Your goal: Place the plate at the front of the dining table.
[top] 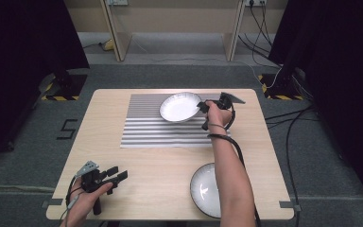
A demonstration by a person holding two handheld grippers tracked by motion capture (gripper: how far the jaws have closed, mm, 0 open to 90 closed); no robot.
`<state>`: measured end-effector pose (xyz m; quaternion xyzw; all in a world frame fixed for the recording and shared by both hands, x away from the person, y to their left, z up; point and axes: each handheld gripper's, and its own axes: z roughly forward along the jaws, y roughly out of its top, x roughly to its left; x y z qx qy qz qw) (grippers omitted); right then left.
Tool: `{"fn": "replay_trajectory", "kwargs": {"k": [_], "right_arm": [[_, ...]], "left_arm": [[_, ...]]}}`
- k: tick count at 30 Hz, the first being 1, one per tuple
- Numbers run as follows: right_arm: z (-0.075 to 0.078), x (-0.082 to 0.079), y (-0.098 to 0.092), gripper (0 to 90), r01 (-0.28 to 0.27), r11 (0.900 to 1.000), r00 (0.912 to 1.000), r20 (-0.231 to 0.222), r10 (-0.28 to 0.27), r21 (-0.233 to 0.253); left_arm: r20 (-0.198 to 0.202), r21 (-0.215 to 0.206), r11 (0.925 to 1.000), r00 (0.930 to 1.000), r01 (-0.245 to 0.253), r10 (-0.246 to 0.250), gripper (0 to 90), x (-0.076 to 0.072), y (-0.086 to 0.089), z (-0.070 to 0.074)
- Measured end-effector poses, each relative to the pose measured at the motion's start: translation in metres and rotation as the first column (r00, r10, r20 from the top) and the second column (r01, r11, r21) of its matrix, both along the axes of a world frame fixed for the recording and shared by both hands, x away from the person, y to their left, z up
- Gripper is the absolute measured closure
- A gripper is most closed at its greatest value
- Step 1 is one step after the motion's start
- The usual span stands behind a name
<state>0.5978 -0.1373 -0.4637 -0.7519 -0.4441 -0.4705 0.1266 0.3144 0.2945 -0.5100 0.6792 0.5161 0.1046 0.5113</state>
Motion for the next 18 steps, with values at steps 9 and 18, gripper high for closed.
{"fn": "replay_trajectory", "kwargs": {"k": [9,18], "right_arm": [[-0.0072,-0.0003,0.001,74.9,-0.001,1.0,1.0,-0.009,0.0,-0.023],[-0.0108,0.0003,0.0035,74.9,-0.006,0.998,0.9999,-0.014,0.005,-0.054]], "left_arm": [[0.002,0.001,1.0,1.0,0.0,0.0,41.4,0.0002,0.0006,0.0002],[0.004,-0.003,1.0,1.0,-0.001,0.001,41.4,0.0005,0.0016,0.0006]]}}
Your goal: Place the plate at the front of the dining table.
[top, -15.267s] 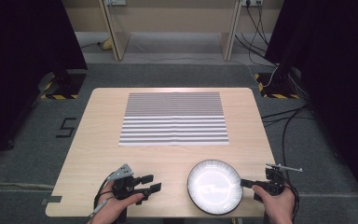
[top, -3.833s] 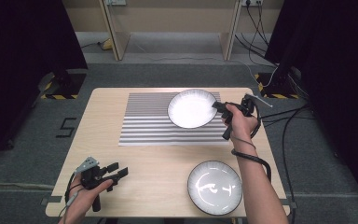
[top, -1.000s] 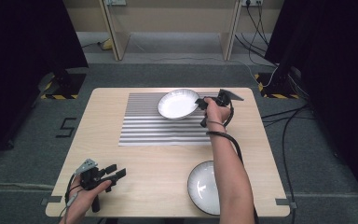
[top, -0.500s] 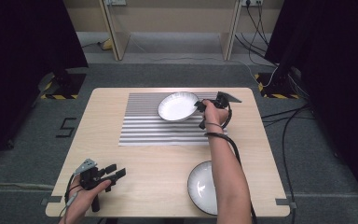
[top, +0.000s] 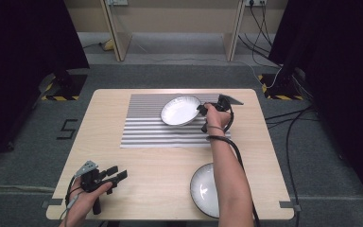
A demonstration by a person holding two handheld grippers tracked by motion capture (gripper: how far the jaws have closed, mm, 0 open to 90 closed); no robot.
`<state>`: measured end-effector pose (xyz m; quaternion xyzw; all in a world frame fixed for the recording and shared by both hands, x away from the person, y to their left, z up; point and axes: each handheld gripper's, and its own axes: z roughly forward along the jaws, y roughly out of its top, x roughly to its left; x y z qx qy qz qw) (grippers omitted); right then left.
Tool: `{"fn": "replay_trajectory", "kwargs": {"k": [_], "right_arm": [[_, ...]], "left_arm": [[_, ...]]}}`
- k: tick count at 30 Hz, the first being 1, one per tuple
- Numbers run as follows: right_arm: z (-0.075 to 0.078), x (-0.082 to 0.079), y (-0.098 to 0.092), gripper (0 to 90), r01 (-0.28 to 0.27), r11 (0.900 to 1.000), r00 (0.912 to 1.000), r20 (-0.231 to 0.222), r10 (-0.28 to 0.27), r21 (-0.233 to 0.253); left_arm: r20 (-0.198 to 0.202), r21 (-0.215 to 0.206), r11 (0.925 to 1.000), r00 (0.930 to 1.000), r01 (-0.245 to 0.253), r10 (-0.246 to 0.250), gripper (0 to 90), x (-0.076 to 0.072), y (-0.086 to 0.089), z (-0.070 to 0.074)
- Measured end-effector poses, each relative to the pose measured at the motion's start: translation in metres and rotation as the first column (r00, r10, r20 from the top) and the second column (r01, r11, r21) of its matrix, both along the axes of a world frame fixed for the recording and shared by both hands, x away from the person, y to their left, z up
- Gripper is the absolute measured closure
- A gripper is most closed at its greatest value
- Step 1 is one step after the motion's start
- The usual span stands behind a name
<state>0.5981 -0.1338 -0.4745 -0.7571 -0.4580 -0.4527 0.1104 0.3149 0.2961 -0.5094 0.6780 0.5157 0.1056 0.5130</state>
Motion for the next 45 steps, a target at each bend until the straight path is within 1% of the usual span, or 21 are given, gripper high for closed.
{"fn": "replay_trajectory", "kwargs": {"k": [1,2,6,12,16,22,26,29,33,42,45], "right_arm": [[0.0,0.0,0.0,74.9,0.002,1.0,1.0,-0.001,-0.002,0.004],[-0.001,0.0,0.0,75.2,-0.002,1.0,1.0,0.003,0.002,-0.007],[-0.001,0.0,0.0,75.9,-0.001,1.0,1.0,0.004,0.001,-0.02],[-0.008,-0.001,-0.003,77.5,0.002,0.999,1.0,0.005,-0.002,-0.033],[-0.013,-0.001,-0.005,78.9,0.008,0.999,0.9999,-0.015,-0.008,-0.036],[-0.016,-0.002,-0.005,79.8,0.004,0.998,0.9998,-0.02,-0.005,-0.057],[-0.018,-0.002,-0.004,80.6,0.0,0.997,0.9998,-0.019,-0.002,-0.08],[-0.02,-0.002,-0.005,80.8,0.0,0.997,0.9996,-0.03,-0.002,-0.078],[-0.021,-0.002,-0.005,81.1,-0.007,0.995,0.9996,-0.028,0.005,-0.098],[-0.024,-0.002,-0.004,77.7,-0.007,0.992,0.9995,-0.032,0.003,-0.127],[-0.021,-0.002,-0.002,73.9,-0.024,0.987,0.9994,-0.029,0.02,-0.159]], "left_arm": [[0.0,0.0,1.0,1.0,-0.001,0.001,41.4,0.0,0.0,0.0],[-0.001,-0.001,1.0,1.0,-0.001,0.001,41.4,0.0,0.0,0.0],[-0.001,0.0,1.0,1.0,0.001,-0.001,41.4,0.0,0.0,0.0],[-0.001,0.001,1.0,1.0,0.001,-0.001,41.4,0.0,0.0,0.0],[0.0,0.004,1.0,1.0,0.003,-0.003,41.8,0.0,-0.001,-0.001],[0.001,0.002,1.0,1.0,0.002,-0.002,41.9,0.001,-0.001,0.0],[0.002,0.006,1.0,1.0,0.006,-0.006,41.9,0.0,-0.001,0.0],[0.002,0.005,1.0,1.0,0.007,-0.007,41.9,0.001,-0.001,0.0],[0.001,0.007,0.9999,1.0,0.008,-0.008,42.2,0.001,-0.001,0.0],[0.003,0.01,0.9999,0.9999,0.01,-0.01,42.4,0.001,-0.001,0.0],[0.004,0.009,0.9999,1.0,0.008,-0.008,42.4,0.0,-0.001,0.0]]}}
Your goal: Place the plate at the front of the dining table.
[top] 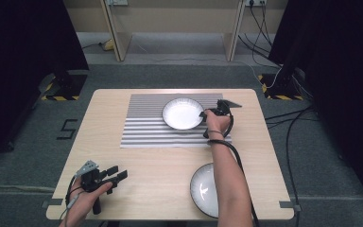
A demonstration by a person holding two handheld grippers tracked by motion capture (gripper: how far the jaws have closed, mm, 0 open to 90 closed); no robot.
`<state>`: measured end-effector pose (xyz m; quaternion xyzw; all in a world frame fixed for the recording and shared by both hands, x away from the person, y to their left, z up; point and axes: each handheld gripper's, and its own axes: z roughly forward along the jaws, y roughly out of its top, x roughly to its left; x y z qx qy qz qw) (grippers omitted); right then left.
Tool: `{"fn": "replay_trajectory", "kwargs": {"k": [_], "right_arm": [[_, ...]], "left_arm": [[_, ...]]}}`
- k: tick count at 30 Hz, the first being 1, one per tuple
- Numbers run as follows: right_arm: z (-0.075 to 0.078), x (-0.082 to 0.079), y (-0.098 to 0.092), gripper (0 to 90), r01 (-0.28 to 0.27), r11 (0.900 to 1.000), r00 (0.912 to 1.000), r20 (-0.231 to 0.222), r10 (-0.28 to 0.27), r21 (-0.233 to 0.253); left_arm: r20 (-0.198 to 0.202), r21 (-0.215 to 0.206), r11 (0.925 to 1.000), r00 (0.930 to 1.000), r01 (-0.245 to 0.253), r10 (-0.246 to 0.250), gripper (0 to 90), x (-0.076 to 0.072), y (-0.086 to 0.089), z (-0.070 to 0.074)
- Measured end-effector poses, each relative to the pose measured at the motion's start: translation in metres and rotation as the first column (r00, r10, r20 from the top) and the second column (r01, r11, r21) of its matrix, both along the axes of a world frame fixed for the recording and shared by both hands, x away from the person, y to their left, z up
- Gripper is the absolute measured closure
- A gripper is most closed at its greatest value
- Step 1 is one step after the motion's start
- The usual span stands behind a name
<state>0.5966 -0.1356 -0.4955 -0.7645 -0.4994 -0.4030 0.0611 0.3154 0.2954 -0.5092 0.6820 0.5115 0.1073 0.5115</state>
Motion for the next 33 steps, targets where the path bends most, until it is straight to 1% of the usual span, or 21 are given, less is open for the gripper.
{"fn": "replay_trajectory", "kwargs": {"k": [2,9,12,14,15,16,18,20,23,26,31,33], "right_arm": [[0.003,0.0,0.0,69.7,0.0,1.0,0.9999,0.014,0.0,-0.01],[0.011,-0.003,-0.008,63.7,0.025,1.0,0.9993,0.029,-0.024,-0.018],[0.015,-0.005,-0.011,60.5,0.014,1.0,0.9994,0.033,-0.013,-0.012],[0.018,-0.007,-0.012,59.0,0.01,1.0,0.9993,0.037,-0.009,-0.026],[0.02,-0.009,-0.013,58.3,0.011,1.0,0.9993,0.036,-0.01,-0.02],[0.021,-0.01,-0.014,57.5,0.013,1.0,0.9993,0.035,-0.012,-0.025],[0.026,-0.013,-0.017,56.8,-0.001,0.999,0.999,0.044,0.004,-0.054],[0.03,-0.018,-0.019,56.2,-0.005,0.999,0.9984,0.056,0.008,-0.05],[0.035,-0.024,-0.024,55.3,-0.017,0.998,0.9981,0.058,0.02,-0.052],[0.035,-0.031,-0.029,55.0,-0.017,0.998,0.9977,0.065,0.02,-0.058],[0.033,-0.041,-0.036,54.6,-0.015,0.999,0.9975,0.069,0.017,-0.036],[0.034,-0.045,-0.038,54.4,-0.018,0.999,0.9976,0.066,0.021,-0.039]], "left_arm": [[0.0,0.0,1.0,1.0,-0.002,0.002,42.4,0.0,0.0,0.0],[0.002,0.0,1.0,1.0,-0.001,0.001,42.4,0.0,0.0,0.001],[0.003,0.001,1.0,1.0,-0.001,0.001,42.3,0.0,-0.001,0.001],[0.005,0.0,1.0,1.0,0.0,0.0,42.3,0.0,-0.001,0.001],[0.005,0.001,1.0,1.0,0.0,0.0,42.2,-0.001,-0.002,0.001],[0.006,0.001,1.0,1.0,0.0,0.0,42.1,-0.001,-0.002,0.001],[0.007,0.003,1.0,1.0,0.0,0.0,42.0,-0.001,-0.002,0.002],[0.009,0.004,1.0,1.0,0.0,0.0,41.9,-0.001,-0.002,0.002],[0.011,-0.002,1.0,0.9999,-0.003,0.003,41.7,-0.001,-0.002,0.003],[0.013,-0.001,1.0,0.9999,-0.002,0.002,41.6,-0.001,-0.003,0.003],[0.011,0.0,1.0,0.9999,-0.004,0.004,41.4,-0.001,-0.003,0.003],[0.012,-0.001,1.0,0.9999,-0.003,0.003,41.3,-0.001,-0.004,0.004]]}}
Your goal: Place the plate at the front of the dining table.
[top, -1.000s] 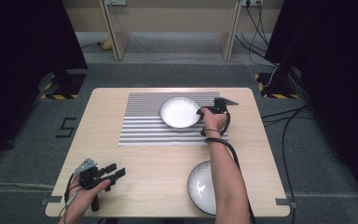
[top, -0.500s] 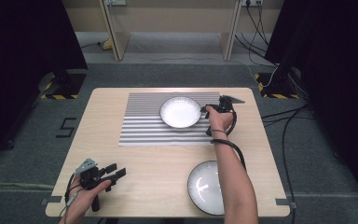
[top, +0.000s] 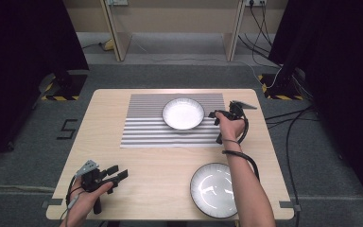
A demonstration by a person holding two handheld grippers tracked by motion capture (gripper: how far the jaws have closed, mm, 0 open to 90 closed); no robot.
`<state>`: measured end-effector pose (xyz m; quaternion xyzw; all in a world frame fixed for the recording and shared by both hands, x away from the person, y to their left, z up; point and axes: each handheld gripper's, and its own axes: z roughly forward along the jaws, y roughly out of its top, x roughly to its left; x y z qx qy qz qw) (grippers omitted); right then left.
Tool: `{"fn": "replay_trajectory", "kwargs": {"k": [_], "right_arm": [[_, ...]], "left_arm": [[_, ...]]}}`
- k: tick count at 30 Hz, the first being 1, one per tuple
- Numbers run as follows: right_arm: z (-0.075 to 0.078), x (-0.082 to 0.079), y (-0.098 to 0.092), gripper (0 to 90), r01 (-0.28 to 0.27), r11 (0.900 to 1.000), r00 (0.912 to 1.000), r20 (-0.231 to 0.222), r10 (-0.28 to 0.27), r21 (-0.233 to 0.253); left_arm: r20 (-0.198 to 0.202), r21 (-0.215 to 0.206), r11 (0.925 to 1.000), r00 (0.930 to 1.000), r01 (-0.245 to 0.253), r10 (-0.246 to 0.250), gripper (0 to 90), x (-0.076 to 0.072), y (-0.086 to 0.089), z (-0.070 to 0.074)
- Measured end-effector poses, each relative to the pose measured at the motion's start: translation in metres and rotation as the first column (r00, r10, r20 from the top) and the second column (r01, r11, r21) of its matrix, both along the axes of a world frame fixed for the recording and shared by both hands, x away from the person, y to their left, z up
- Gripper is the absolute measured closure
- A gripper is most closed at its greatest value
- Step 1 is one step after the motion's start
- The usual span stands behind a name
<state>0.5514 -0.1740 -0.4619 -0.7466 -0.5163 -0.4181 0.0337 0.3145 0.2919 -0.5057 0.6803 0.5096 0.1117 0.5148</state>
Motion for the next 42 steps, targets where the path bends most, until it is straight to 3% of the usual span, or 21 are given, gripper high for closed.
{"fn": "replay_trajectory", "kwargs": {"k": [6,21,42], "right_arm": [[0.005,-0.013,-0.006,53.4,-0.006,1.0,0.9998,0.021,0.007,-0.008],[0.011,-0.047,-0.033,51.1,0.019,1.0,0.9995,0.025,-0.019,0.004],[0.008,-0.083,-0.059,50.4,0.031,0.999,0.9988,0.036,-0.032,0.013]], "left_arm": [[0.001,0.0,1.0,1.0,0.001,-0.001,41.3,0.0,-0.001,0.001],[0.004,0.007,0.9999,0.9999,0.012,-0.012,41.2,-0.001,-0.004,0.002],[0.006,0.011,0.9998,0.9998,0.018,-0.018,41.2,-0.001,-0.007,0.002]]}}
